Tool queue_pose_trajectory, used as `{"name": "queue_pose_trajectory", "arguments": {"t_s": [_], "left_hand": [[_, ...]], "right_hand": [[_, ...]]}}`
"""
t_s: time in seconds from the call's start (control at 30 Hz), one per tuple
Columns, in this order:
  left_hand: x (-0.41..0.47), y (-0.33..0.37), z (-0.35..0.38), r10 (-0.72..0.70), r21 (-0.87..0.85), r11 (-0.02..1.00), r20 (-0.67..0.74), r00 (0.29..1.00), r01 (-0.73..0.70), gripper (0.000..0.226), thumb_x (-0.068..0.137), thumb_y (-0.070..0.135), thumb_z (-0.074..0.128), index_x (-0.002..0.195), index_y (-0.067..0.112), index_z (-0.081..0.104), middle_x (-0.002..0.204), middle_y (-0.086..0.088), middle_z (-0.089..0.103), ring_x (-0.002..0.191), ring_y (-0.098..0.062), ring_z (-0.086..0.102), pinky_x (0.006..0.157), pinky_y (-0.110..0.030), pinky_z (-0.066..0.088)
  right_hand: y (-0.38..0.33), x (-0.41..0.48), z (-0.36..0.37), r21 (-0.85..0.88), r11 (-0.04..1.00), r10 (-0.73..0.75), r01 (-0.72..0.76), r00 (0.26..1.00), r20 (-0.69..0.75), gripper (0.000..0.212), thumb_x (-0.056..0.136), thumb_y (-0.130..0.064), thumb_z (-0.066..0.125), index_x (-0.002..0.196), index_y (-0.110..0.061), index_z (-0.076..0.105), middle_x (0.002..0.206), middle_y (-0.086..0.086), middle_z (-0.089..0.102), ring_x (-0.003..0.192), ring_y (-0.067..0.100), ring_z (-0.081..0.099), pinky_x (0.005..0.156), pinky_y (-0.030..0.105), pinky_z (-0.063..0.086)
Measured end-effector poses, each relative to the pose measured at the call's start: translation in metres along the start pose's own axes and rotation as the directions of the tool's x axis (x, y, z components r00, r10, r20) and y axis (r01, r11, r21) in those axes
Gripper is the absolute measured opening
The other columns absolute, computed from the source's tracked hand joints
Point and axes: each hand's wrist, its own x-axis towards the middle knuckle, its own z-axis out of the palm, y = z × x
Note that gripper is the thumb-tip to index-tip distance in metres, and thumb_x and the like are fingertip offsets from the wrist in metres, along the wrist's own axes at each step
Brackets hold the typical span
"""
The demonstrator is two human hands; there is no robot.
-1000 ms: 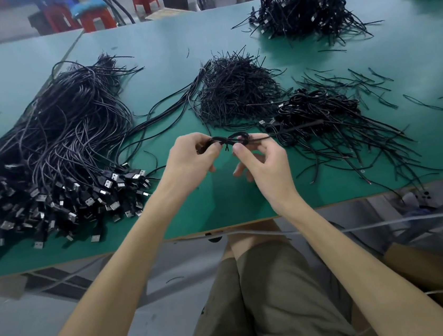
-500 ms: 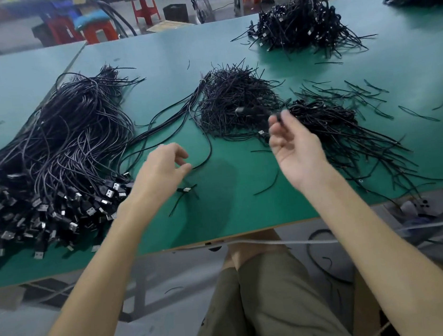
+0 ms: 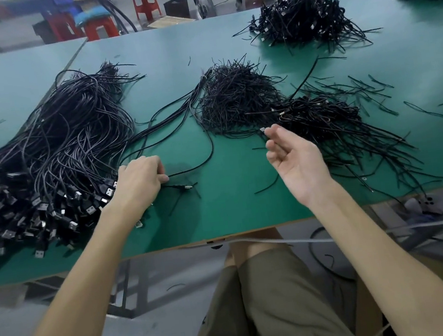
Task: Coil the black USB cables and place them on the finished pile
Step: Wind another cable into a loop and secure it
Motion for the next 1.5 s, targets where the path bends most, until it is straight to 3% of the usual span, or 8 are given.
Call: {"name": "queue_pose_trajectory", "arguments": {"t_s": [0.23,0.37,0.5,0.73,0.9,1.13,1.27,1.5], "left_hand": [[-0.018,0.045,0.003,0.256,-0.341,0.909,0.005,0.967,-0.239,0.023,0.099,0.015,0.059,0.084,0.029,0.048,0.075,0.010,0.064,0.067,-0.016,0.058,0.060,-0.035,0.046],[-0.024,0.076,0.003,0.373,-0.484,0.805,-0.033,0.927,-0.342,0.017,0.098,0.012,0.060,0.089,0.023,0.050,0.075,0.005,0.063,0.069,-0.018,0.054,0.067,-0.035,0.047],[-0.024,0.077,0.000,0.367,-0.593,0.736,-0.055,0.929,-0.326,0.009,0.098,0.011,0.063,0.095,0.019,0.059,0.080,0.003,0.069,0.076,-0.016,0.062,0.070,-0.026,0.048],[-0.021,0.058,-0.019,0.335,-0.867,0.448,-0.062,0.940,-0.217,0.011,0.098,0.013,0.066,0.105,0.005,0.068,0.074,-0.003,0.066,0.051,-0.018,0.049,0.047,-0.022,0.041],[-0.023,0.051,-0.024,0.318,-0.998,-0.053,-0.048,0.947,-0.033,0.023,0.097,0.014,0.063,0.116,0.004,0.071,0.093,-0.001,0.066,0.071,-0.012,0.057,0.069,-0.022,0.048],[-0.026,0.062,-0.023,0.368,-0.952,-0.281,0.008,0.930,0.119,0.030,0.106,0.036,0.043,0.087,0.017,0.057,0.091,0.003,0.064,0.083,-0.014,0.065,0.092,-0.033,0.055],[-0.037,0.065,-0.030,0.542,-0.945,-0.263,0.022,0.840,0.194,0.036,0.110,0.040,0.037,0.085,0.020,0.054,0.063,0.011,0.039,0.052,-0.007,0.034,0.057,-0.021,0.038],[-0.049,0.070,-0.043,0.590,-0.980,-0.169,-0.019,0.807,0.101,0.037,0.102,0.050,0.043,0.078,0.023,0.050,0.051,0.013,0.027,0.045,-0.005,0.022,0.050,-0.022,0.026]], "right_hand": [[0.029,-0.009,0.011,-0.645,0.686,-0.197,0.338,0.939,0.283,0.030,0.096,-0.008,0.066,0.124,-0.019,0.066,0.113,0.001,0.066,0.082,0.012,0.069,0.066,0.026,0.054],[0.042,-0.014,0.022,-0.754,0.360,-0.181,0.549,0.834,0.521,0.039,0.099,-0.003,0.060,0.134,-0.020,0.064,0.143,-0.002,0.046,0.100,0.014,0.064,0.085,0.027,0.055],[0.042,-0.015,0.020,-0.790,0.189,-0.188,0.583,0.811,0.554,0.020,0.103,-0.010,0.055,0.107,-0.002,0.073,0.142,0.007,0.046,0.100,0.017,0.061,0.095,0.023,0.044],[0.032,-0.020,0.011,-0.802,0.362,-0.383,0.475,0.860,0.336,0.035,0.107,-0.033,0.050,0.076,-0.021,0.062,0.069,-0.003,0.063,0.060,0.012,0.057,0.062,0.031,0.047],[0.034,-0.030,0.010,-0.772,0.356,-0.302,0.527,0.846,0.439,0.036,0.106,-0.036,0.051,0.078,-0.020,0.065,0.062,0.001,0.059,0.049,0.010,0.046,0.050,0.022,0.036],[0.043,-0.044,0.017,-0.764,0.339,-0.097,0.550,0.828,0.553,0.034,0.105,-0.039,0.053,0.081,-0.020,0.068,0.061,0.002,0.057,0.049,0.009,0.045,0.052,0.017,0.034],[0.045,-0.052,0.018,-0.775,0.331,0.010,0.539,0.819,0.574,0.034,0.105,-0.035,0.052,0.084,-0.015,0.069,0.066,0.000,0.057,0.056,0.006,0.047,0.058,0.014,0.035],[0.048,-0.073,0.031,-0.720,0.457,0.028,0.523,0.800,0.599,0.041,0.105,-0.038,0.050,0.078,-0.013,0.068,0.058,0.004,0.056,0.049,0.004,0.043,0.055,0.015,0.033]]}}
